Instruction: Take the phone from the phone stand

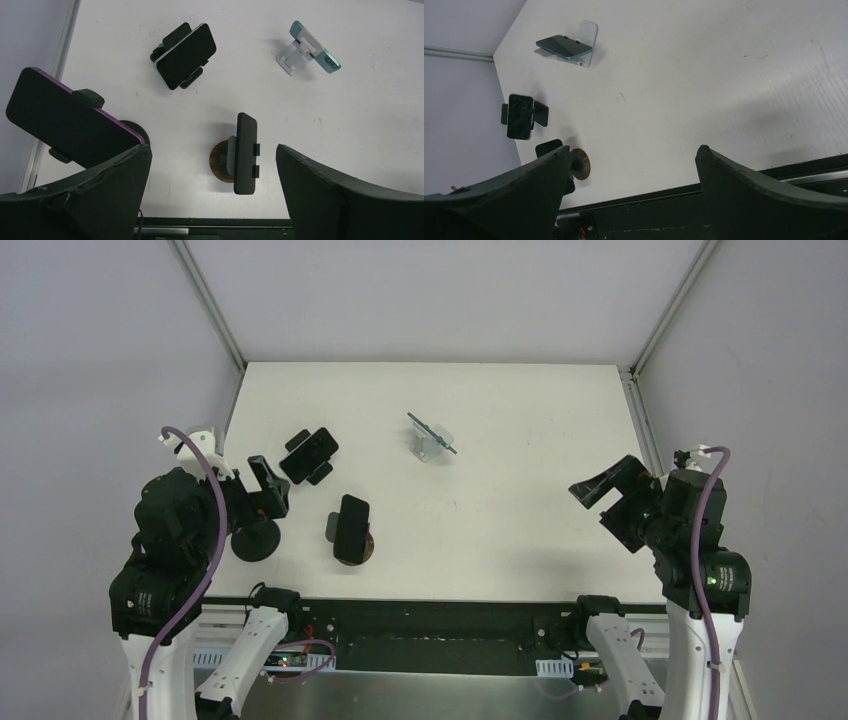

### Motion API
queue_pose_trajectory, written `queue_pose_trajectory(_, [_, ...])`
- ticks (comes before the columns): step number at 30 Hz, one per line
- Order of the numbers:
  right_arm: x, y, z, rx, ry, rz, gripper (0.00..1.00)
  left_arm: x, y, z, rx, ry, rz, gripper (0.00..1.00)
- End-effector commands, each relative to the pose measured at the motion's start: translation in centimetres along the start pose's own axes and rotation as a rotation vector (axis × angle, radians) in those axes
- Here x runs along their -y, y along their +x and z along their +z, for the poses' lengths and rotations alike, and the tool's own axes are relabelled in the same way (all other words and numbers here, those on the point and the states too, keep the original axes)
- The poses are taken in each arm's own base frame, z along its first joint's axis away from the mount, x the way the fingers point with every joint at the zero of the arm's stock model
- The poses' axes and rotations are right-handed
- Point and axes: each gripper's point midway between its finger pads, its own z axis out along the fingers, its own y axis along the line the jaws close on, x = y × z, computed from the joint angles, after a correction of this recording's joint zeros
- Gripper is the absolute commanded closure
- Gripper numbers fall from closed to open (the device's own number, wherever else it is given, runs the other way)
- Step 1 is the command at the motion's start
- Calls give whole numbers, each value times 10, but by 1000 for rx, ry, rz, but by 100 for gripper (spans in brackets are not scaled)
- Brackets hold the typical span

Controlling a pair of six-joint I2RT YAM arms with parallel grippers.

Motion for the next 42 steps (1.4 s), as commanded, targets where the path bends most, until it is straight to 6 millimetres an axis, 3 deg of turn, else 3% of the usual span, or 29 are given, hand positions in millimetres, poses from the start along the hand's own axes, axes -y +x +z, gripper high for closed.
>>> queue_pose_trajectory(1, [-20,2,14,-52,-80,87,1,-11,-2,-6,36,-50,16,0])
queue_pose_trajectory(8, [-38,15,36,-126,-152,177,1,-14,4,-9,32,-61,14,0])
queue_pose_trajectory(16, [-70,48,63,-204,-158,74,1,-14,8,-8,16,-58,12,0])
queue_pose_trajectory(30, [-198,163,113,-411,-264,-199,1,-8,25,-8,-26,-19,-24,0])
queue_pose_trajectory(37, [-259,212,141,-501,-345,-210,1,-8,40,-5,-56,4,16,0])
queue_pose_trajectory(42, [-288,243,159,-565,-396,-213,1,-9,56,0,-83,14,20,0])
